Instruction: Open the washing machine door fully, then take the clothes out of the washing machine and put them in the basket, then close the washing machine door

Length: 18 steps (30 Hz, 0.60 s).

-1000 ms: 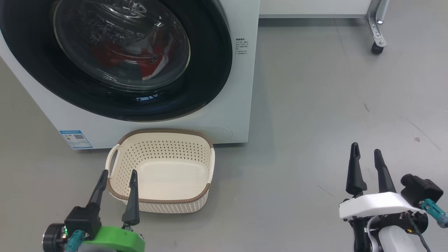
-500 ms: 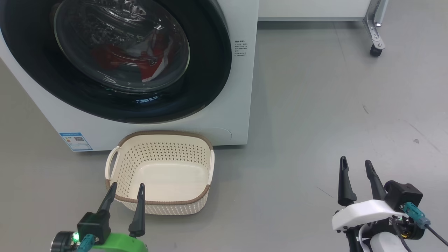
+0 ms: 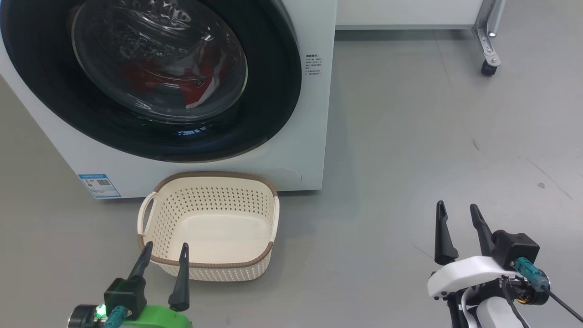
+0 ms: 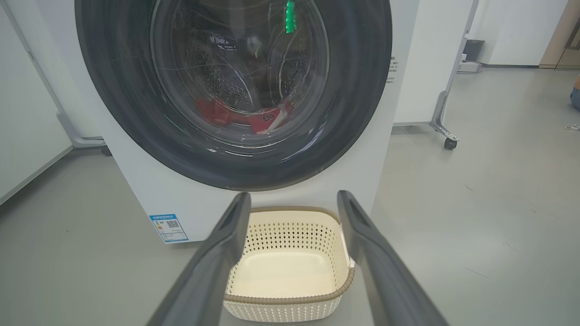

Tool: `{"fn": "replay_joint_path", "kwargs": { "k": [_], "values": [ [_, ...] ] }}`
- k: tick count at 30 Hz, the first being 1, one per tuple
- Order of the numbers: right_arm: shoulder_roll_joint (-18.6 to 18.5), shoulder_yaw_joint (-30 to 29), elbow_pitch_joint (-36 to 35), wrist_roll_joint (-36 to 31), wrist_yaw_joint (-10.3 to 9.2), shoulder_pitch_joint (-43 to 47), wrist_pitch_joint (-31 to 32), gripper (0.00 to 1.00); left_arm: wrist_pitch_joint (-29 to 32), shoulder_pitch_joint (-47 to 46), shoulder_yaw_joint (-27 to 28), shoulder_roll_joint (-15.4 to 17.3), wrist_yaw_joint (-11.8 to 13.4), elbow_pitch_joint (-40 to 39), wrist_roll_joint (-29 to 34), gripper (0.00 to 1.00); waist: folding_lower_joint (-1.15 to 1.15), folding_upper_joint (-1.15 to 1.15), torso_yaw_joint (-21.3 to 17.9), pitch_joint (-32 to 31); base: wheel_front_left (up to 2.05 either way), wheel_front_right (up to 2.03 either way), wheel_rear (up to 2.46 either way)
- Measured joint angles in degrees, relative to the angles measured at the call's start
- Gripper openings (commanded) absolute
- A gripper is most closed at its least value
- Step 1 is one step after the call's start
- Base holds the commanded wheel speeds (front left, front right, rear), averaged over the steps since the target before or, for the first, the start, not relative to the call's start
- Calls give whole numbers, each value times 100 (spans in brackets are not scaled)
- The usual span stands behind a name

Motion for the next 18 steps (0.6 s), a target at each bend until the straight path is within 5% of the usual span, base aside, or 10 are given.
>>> {"fn": "replay_joint_path", "kwargs": {
  "k": [18],
  "values": [
    [33, -1, 125, -9, -7, -67, 0, 100, 0, -23, 9, 0, 22, 70, -65, 100, 0, 0, -24, -58, 0, 0, 0]
  ]
}}
